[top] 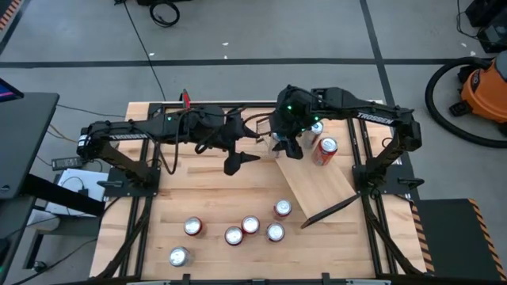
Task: Place canned beverage on shelf
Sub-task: Put the blue soda can on the shelf aligned with the other blue soda can
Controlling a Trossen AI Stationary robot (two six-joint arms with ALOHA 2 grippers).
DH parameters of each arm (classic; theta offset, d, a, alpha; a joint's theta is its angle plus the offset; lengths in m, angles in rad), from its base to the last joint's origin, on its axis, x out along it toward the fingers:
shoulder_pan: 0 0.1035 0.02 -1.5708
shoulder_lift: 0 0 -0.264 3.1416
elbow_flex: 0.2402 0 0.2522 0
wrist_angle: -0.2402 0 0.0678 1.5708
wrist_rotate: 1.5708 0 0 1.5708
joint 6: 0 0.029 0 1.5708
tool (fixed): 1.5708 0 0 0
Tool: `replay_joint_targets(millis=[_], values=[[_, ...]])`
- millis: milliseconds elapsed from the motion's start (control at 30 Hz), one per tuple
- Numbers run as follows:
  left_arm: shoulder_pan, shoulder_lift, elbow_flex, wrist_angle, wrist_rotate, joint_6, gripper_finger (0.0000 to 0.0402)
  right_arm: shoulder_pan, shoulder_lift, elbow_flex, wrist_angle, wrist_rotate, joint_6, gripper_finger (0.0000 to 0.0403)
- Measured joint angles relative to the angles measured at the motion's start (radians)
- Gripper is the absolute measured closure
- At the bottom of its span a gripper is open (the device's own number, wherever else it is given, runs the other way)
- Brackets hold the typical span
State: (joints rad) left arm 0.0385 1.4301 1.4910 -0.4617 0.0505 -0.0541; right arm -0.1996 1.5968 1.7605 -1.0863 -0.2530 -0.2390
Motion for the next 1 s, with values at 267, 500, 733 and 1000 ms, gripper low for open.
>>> replay_joint_targets(millis=[267, 500, 733, 1000], values=[[-0.027, -0.001, -0.015, -0.018, -0.003, -0.014, 0.0079, -0.001, -0.04, -0.08, -0.001, 0.039, -0.026, 0.0158], [-0.058, -0.014, -0.17, 0.15, -0.004, -0.141, 0.0101, -0.007, -0.053, -0.147, 0.048, 0.046, -0.026, 0.0159], [-0.066, -0.076, -0.279, 0.235, -0.045, -0.222, 0.0107, -0.007, -0.068, -0.196, 0.079, 0.043, -0.004, 0.016], [-0.067, -0.118, -0.305, 0.219, -0.099, -0.229, 0.0107, -0.006, -0.114, -0.271, 0.138, 0.042, 0.004, 0.0159]])
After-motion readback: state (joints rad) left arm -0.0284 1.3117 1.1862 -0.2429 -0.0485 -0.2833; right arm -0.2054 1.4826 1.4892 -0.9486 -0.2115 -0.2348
